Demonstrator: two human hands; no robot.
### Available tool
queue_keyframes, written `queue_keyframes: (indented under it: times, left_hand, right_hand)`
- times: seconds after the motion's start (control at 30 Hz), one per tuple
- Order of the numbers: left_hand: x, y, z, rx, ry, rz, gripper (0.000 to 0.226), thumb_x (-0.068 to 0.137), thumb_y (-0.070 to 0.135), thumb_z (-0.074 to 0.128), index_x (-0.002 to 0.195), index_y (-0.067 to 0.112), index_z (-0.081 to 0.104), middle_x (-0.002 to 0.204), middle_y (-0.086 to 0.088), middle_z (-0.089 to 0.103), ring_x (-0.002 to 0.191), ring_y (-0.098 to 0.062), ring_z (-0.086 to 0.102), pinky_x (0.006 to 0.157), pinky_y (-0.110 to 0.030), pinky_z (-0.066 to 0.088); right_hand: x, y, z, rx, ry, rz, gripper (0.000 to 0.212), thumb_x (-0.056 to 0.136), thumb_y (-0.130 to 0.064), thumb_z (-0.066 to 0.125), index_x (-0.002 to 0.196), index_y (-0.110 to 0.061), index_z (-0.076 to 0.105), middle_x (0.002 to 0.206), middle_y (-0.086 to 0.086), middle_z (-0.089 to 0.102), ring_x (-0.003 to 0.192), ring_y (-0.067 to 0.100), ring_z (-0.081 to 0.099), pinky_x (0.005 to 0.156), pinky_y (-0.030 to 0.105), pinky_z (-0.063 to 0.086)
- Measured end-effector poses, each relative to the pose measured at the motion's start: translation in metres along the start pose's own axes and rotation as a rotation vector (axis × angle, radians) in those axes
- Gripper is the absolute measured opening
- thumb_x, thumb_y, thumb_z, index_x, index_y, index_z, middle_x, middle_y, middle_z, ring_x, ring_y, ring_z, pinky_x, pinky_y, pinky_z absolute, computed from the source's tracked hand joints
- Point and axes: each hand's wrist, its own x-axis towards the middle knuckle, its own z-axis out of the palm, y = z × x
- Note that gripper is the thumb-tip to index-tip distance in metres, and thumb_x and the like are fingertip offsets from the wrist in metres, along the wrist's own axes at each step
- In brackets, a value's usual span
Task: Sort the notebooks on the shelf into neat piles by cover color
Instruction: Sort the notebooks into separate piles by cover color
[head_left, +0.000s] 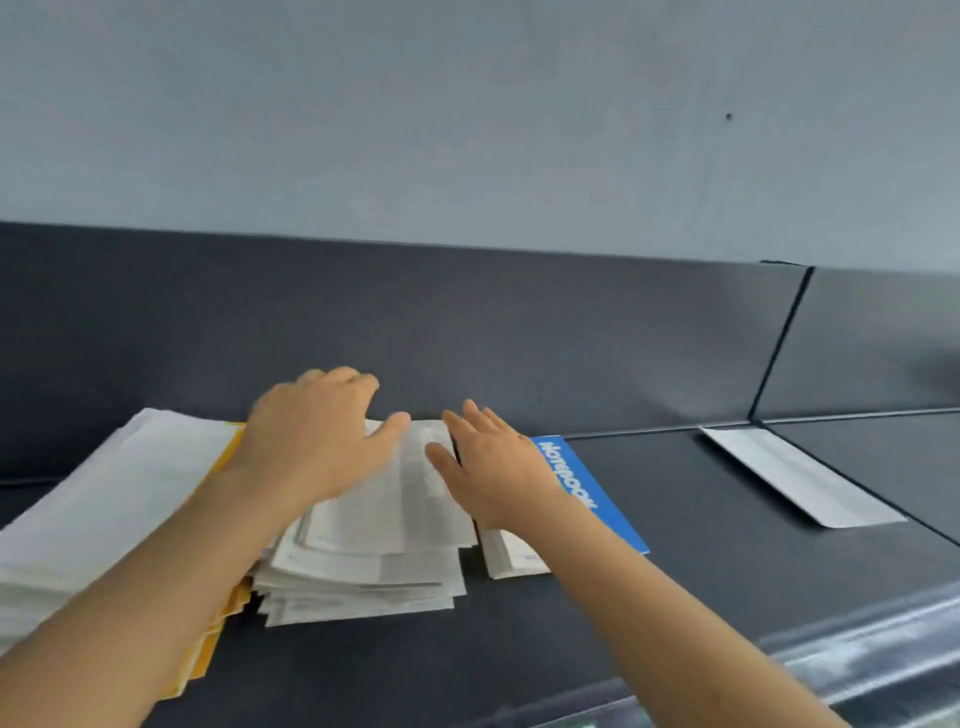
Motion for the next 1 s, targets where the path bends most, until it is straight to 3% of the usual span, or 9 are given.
queue_keyframes:
  times: [0.17, 0.33, 0.47, 0.53, 0.67, 0.77, 0.87, 0.93, 1.0]
  left_hand:
    - [0.027, 0.136, 0.029, 0.005, -0.049, 0.153, 0.051, 0.095, 0.057, 0.035, 0.126, 0.021, 0.051, 0.130, 0.004, 0.055, 0.122, -0.019, 0.048, 0.093, -0.034, 0.041]
    - [0.048, 0.274, 0.063, -0.182, -0.257, 0.167, 0.069, 0.088, 0.069, 0.038, 0.136, 0.020, 0.045, 0.139, 0.005, 0.049, 0.129, -0.019, 0.043, 0.098, -0.036, 0.038]
    - [0.069, 0.360, 0.089, -0.306, -0.457, 0.088, 0.070, 0.088, 0.071, 0.038, 0.135, 0.020, 0.046, 0.136, 0.004, 0.051, 0.125, -0.020, 0.047, 0.094, -0.035, 0.041]
    - [0.078, 0.390, 0.096, -0.432, -0.512, 0.032, 0.072, 0.088, 0.071, 0.039, 0.138, 0.020, 0.042, 0.134, 0.003, 0.053, 0.121, -0.020, 0.050, 0.094, -0.035, 0.044]
    - [0.093, 0.429, 0.108, -0.947, -0.451, -0.208, 0.073, 0.091, 0.050, 0.053, 0.149, 0.018, 0.022, 0.106, 0.002, 0.066, 0.103, -0.018, 0.063, 0.088, -0.032, 0.050]
    - [0.103, 0.443, 0.116, -1.284, -0.474, -0.428, 0.032, 0.089, 0.016, 0.065, 0.113, 0.015, 0.044, 0.128, -0.008, 0.058, 0.104, -0.021, 0.065, 0.078, -0.026, 0.056]
    - [0.107, 0.455, 0.124, -1.332, -0.443, -0.456, 0.080, 0.082, 0.005, 0.071, 0.146, 0.014, 0.024, 0.144, 0.000, 0.040, 0.119, -0.025, 0.057, 0.095, -0.035, 0.051]
    - [0.108, 0.458, 0.124, -1.360, -0.395, -0.447, 0.079, 0.081, -0.004, 0.065, 0.147, 0.019, 0.026, 0.131, -0.002, 0.048, 0.114, -0.021, 0.055, 0.096, -0.038, 0.050]
    - [0.108, 0.451, 0.115, -1.429, -0.332, -0.480, 0.069, 0.083, -0.010, 0.056, 0.143, 0.017, 0.033, 0.127, -0.003, 0.052, 0.108, -0.020, 0.055, 0.091, -0.036, 0.050]
  right_hand:
    - [-0.032, 0.147, -0.020, -0.106, -0.086, 0.234, 0.059, 0.099, -0.050, 0.027, 0.148, -0.018, 0.027, 0.159, 0.008, 0.010, 0.147, 0.023, 0.007, 0.113, 0.043, 0.020]
    - [-0.058, 0.309, -0.038, -0.129, -0.142, 0.476, 0.060, 0.096, -0.055, 0.026, 0.140, -0.017, 0.040, 0.148, 0.008, 0.035, 0.137, 0.028, 0.027, 0.107, 0.043, 0.028]
    - [-0.079, 0.390, -0.034, -0.148, -0.272, 0.409, 0.055, 0.090, -0.047, 0.008, 0.135, -0.029, 0.035, 0.140, 0.000, 0.039, 0.126, 0.030, 0.036, 0.098, 0.050, 0.029]
    - [-0.083, 0.407, -0.030, -0.079, -0.252, 0.340, 0.062, 0.086, -0.049, 0.001, 0.139, -0.033, 0.029, 0.146, -0.002, 0.034, 0.130, 0.030, 0.034, 0.101, 0.048, 0.031]
    - [-0.085, 0.415, -0.033, 0.091, -0.162, 0.329, 0.044, 0.100, -0.039, 0.016, 0.141, -0.037, 0.033, 0.145, -0.004, 0.038, 0.128, 0.030, 0.033, 0.101, 0.044, 0.031]
    - [-0.086, 0.415, -0.033, 0.099, -0.167, 0.252, 0.040, 0.099, -0.037, 0.017, 0.124, -0.034, 0.049, 0.131, -0.005, 0.051, 0.121, 0.029, 0.038, 0.093, 0.042, 0.033]
    - [-0.085, 0.423, -0.033, 0.226, -0.155, 0.227, 0.034, 0.096, -0.037, 0.021, 0.093, -0.034, 0.055, 0.099, -0.008, 0.061, 0.109, 0.030, 0.045, 0.093, 0.040, 0.039]
    - [-0.082, 0.431, -0.040, 0.358, -0.167, 0.267, 0.037, 0.095, -0.030, 0.025, 0.111, -0.040, 0.057, 0.102, -0.005, 0.060, 0.111, 0.029, 0.048, 0.094, 0.039, 0.042]
    - [-0.078, 0.438, -0.053, 0.440, -0.139, 0.354, 0.050, 0.093, -0.023, 0.032, 0.140, -0.040, 0.040, 0.126, 0.000, 0.054, 0.117, 0.027, 0.048, 0.096, 0.037, 0.042]
